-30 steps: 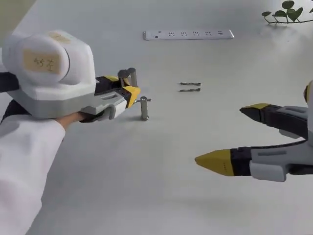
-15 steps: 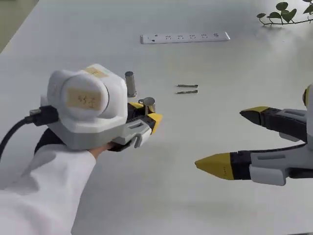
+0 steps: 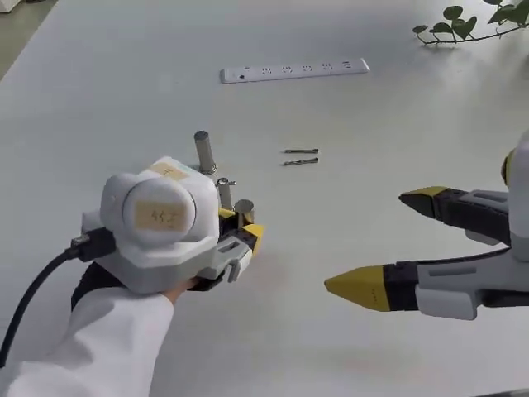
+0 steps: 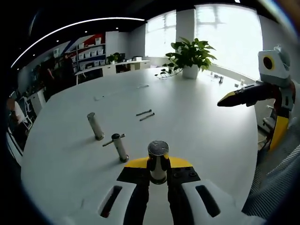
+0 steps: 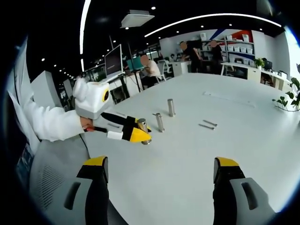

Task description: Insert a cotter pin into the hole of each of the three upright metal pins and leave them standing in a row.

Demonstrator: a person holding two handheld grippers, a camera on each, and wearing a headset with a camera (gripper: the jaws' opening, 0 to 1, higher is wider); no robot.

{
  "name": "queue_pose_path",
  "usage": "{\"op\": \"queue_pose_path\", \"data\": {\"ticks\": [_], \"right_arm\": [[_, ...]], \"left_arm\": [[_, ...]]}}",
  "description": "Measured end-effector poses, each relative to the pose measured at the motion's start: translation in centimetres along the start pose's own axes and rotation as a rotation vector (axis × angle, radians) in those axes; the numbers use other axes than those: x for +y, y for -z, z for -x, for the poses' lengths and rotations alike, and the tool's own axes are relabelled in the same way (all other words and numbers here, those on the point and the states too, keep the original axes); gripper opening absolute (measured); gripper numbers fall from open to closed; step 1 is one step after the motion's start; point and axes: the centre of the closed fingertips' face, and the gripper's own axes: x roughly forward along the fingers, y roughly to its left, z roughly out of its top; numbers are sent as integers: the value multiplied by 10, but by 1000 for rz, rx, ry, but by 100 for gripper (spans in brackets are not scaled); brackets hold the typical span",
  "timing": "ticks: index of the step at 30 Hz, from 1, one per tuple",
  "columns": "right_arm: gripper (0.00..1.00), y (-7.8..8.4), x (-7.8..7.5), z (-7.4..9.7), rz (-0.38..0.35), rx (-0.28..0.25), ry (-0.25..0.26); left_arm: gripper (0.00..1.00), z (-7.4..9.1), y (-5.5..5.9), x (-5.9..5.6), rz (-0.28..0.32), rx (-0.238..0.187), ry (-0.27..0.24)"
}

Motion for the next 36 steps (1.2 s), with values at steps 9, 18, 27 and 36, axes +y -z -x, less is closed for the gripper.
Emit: {"op": "queue_pose_path", "data": {"ticks": [9,18,27,36], "right_arm": [[91,-1,-3,6,-5,-6,-3],[90,4,-1,5,-22,2,-17],[90,3,1,3,-23,-1,-21],[90,5,2,3,-20,1,-21]], "left_arm": [[11,-10,9,7,39,7,-58],[11,-12,15,8,48,30,-65],[11,-14,16,7,30,23,-86],[12,-13,17,5,46,16,-99]]}}
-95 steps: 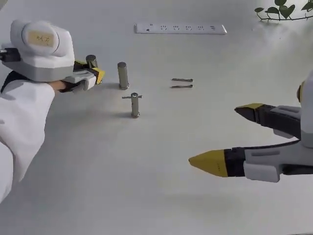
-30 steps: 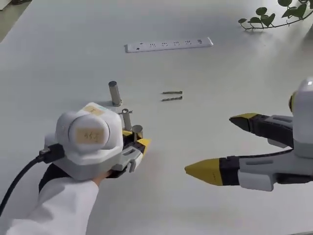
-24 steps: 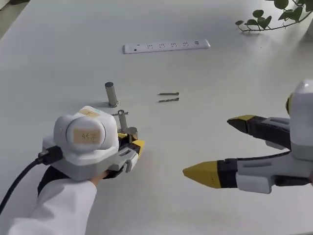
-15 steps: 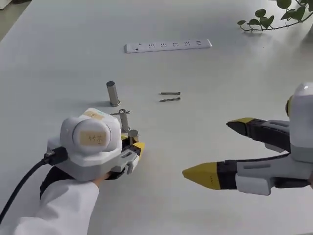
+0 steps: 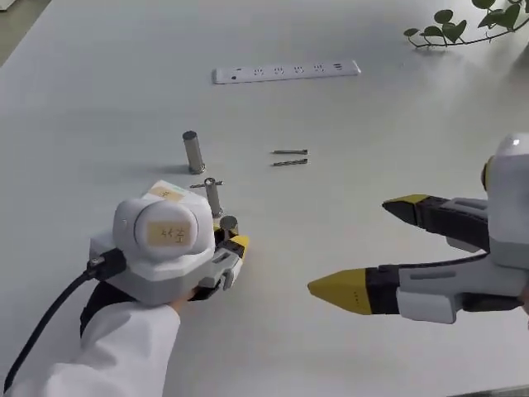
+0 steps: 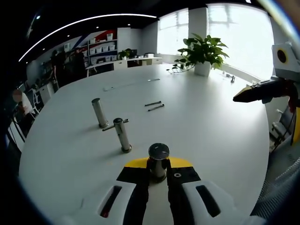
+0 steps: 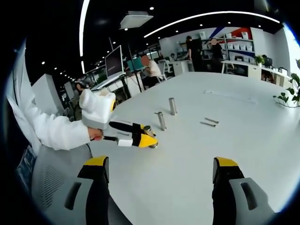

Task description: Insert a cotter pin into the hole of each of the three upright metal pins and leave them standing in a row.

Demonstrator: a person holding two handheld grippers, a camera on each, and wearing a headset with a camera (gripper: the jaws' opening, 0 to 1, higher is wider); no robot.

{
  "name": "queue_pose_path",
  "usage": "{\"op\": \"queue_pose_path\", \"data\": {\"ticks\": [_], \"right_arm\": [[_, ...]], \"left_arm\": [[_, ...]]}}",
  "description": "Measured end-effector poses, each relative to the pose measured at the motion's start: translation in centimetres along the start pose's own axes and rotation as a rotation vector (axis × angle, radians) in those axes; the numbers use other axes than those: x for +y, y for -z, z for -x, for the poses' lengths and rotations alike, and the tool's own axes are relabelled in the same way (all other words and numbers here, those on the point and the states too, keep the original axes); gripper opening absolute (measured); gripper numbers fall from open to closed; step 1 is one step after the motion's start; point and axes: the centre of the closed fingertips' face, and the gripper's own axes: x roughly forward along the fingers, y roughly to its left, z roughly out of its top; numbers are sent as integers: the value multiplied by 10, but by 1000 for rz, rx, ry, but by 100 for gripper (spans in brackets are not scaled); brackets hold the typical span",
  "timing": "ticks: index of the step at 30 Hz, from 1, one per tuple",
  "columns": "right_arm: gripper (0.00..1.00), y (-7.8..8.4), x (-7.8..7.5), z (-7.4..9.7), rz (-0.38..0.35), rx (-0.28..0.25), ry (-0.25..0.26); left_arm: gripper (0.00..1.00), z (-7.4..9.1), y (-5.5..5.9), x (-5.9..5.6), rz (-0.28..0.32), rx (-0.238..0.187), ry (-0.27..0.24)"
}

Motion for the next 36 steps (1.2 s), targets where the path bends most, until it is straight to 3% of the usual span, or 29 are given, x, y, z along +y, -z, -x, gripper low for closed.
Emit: {"op": "queue_pose_path", "data": {"ticks": [9,11,13,20,26,33,36], "right_arm": [[89,1,0,2,2,5,4],[89,1,0,3,4,5,5],[89,1,0,3,5,4,6],[88,1,3,3,4,4,2],[88,-2,3,3,6,0,3],[88,-3,3,3,13,8,2],[88,-2,4,2,19,20,-1]], "left_arm": [[12,2,-1,-2,-10,-29,-20],[13,4,-5,-2,0,-49,-14],[15,5,-8,-3,49,-57,7],[32,18,-9,-4,72,-37,68],[44,45,-16,4,72,-77,95],[63,72,-1,2,54,-47,158],[76,82,3,2,40,-47,167]]}}
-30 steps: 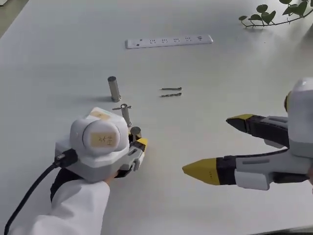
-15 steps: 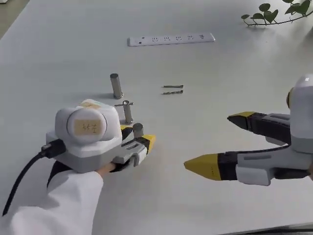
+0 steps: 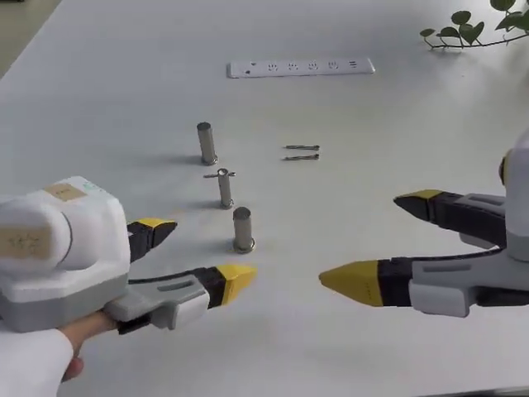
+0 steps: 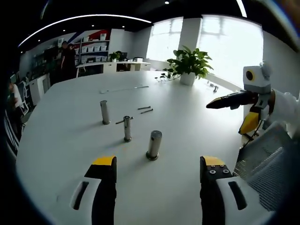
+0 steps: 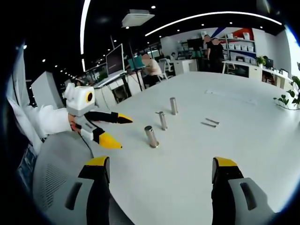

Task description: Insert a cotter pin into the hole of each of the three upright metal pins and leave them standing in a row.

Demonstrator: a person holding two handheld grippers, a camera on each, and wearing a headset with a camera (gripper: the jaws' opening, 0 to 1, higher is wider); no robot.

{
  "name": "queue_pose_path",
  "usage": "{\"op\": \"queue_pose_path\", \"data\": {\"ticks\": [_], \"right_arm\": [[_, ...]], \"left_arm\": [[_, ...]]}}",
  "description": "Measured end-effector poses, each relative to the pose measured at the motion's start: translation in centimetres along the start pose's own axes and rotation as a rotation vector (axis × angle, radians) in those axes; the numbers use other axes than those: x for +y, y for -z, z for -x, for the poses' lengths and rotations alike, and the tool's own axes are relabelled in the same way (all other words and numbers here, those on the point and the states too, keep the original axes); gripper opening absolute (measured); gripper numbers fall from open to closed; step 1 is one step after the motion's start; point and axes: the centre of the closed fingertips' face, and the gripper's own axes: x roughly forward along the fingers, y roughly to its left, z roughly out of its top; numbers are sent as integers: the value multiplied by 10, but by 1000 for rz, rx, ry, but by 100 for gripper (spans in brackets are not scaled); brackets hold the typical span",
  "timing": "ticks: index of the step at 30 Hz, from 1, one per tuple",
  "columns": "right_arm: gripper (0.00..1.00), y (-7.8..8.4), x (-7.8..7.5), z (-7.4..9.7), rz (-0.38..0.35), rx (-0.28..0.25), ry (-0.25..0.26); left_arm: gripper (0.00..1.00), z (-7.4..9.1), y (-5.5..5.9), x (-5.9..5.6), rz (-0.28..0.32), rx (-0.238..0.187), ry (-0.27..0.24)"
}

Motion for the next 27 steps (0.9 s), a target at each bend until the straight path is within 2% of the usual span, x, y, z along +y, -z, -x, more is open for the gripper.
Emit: {"op": "queue_pose_path", "data": {"ticks": [3,4,9,12,17,21,24,27], "right_arm": [[88,0,0,-1,4,7,-3],[88,0,0,-1,6,9,-3],[88,-1,-1,-1,17,21,-5],[88,-2,-3,-1,28,30,-2],[88,-6,-13,1,73,63,1],[82,-4,-23,-2,146,113,-36],[81,0,-28,-8,142,152,-73],[78,3,-35,-16,233,207,-98]], "left_arm": [[89,7,2,-1,-25,5,15],[92,9,5,-3,-23,13,36],[99,19,9,-4,-26,23,91],[99,22,14,2,-54,48,79],[99,28,17,7,-36,53,83],[99,33,16,9,-15,39,86],[99,37,16,8,-11,33,91],[99,40,17,9,-12,31,97]]}}
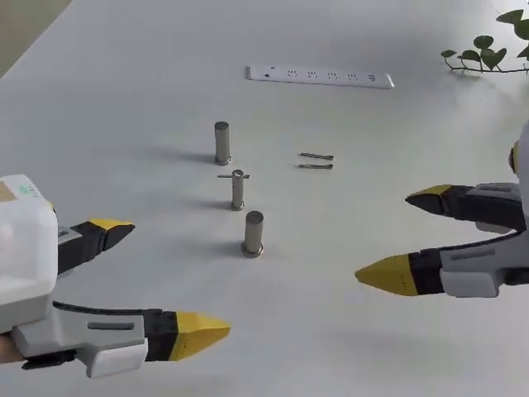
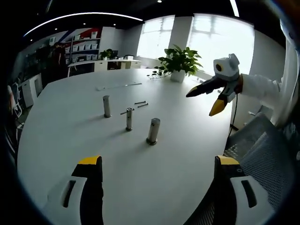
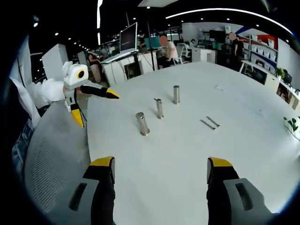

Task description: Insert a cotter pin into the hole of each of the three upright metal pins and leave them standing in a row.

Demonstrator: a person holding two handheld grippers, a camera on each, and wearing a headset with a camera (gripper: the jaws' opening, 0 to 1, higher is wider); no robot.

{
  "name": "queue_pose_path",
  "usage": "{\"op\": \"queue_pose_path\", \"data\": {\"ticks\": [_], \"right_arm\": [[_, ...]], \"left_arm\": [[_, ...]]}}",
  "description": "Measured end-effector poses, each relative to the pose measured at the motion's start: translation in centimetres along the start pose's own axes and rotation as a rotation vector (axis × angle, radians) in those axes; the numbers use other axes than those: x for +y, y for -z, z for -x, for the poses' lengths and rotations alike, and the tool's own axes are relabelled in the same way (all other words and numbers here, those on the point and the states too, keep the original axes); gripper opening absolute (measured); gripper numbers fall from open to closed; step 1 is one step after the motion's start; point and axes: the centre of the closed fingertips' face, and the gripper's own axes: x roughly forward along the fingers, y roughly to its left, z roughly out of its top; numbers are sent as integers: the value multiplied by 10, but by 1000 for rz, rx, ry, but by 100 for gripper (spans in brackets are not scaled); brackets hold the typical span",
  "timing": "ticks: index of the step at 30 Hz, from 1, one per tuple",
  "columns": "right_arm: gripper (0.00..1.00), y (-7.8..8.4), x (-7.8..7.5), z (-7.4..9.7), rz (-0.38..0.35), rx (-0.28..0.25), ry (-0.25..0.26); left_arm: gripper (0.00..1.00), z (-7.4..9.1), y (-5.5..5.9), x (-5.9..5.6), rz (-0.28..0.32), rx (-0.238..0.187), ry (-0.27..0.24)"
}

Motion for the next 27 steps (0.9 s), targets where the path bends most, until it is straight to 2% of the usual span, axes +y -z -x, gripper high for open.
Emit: {"op": "queue_pose_path", "data": {"ticks": [1,6,8,11,15,21,23,27], "right_arm": [[78,2,-2,-3,11,27,-11],[78,-6,-18,-16,88,88,-63],[77,-10,-24,-21,141,110,-91],[72,-12,-33,-28,197,154,-133],[69,-16,-42,-40,280,203,-164],[67,-13,-57,-58,405,326,-210],[64,-12,-64,-65,441,358,-204],[49,-23,-77,-79,434,334,-182]], "left_arm": [[99,1,2,1,6,3,0],[99,5,6,6,30,2,-4],[99,7,6,11,46,-5,-29],[99,9,9,14,44,3,-33],[99,11,11,18,40,7,-45],[99,14,14,22,82,-2,-55],[99,14,16,23,90,5,-57],[99,16,12,23,97,-11,-61]]}}
